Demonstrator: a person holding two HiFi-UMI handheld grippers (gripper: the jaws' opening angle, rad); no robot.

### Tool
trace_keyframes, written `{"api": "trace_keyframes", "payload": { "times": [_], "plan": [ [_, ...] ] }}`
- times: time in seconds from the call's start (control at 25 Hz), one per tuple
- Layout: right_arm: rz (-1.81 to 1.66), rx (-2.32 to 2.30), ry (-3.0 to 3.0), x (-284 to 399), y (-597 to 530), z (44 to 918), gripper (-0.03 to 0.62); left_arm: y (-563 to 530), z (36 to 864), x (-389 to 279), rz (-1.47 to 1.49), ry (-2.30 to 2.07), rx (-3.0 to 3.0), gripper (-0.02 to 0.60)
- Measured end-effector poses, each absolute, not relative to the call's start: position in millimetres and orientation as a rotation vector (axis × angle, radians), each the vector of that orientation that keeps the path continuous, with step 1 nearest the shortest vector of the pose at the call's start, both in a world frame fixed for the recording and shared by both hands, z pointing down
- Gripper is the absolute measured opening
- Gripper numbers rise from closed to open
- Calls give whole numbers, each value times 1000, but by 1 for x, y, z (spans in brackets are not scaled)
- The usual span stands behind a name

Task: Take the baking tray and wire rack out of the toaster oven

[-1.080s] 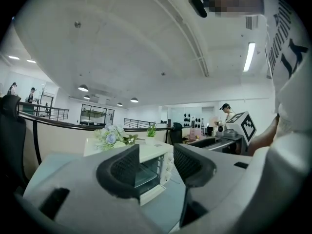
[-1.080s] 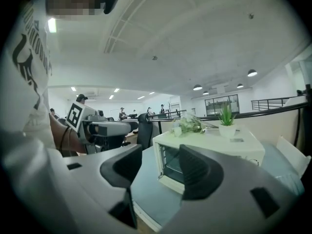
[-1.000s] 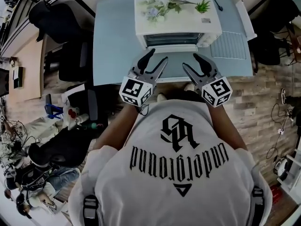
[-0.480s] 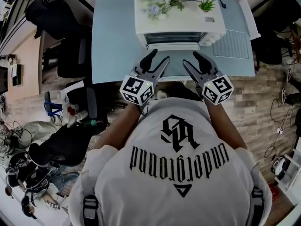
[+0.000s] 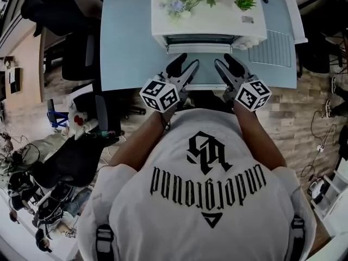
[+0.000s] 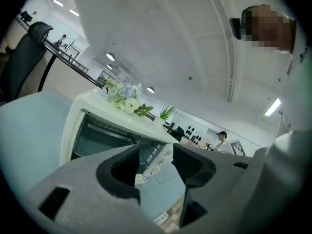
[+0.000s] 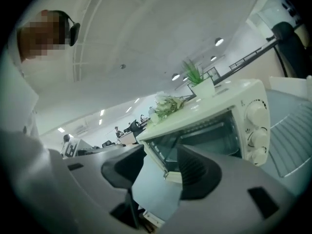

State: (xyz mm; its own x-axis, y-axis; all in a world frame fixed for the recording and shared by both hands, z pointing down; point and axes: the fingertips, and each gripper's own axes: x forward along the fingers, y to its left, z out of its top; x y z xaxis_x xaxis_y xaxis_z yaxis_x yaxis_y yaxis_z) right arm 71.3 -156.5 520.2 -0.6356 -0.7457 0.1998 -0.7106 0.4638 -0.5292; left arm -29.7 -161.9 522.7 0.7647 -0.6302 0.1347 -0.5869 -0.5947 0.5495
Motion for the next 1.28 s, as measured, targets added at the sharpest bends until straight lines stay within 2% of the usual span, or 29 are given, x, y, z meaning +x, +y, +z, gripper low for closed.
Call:
{"api": "trace_keyframes", "payload": {
  "times": [0.76,1.28],
  "plan": [
    [-1417,-1225,2208,90,-222,634,183,-222,638,0,-183,-869,2038,225],
    [-1549,-1194,1883,103,-271,688,157,-279,690,-12,-316,-968,1785,227]
  ]
}}
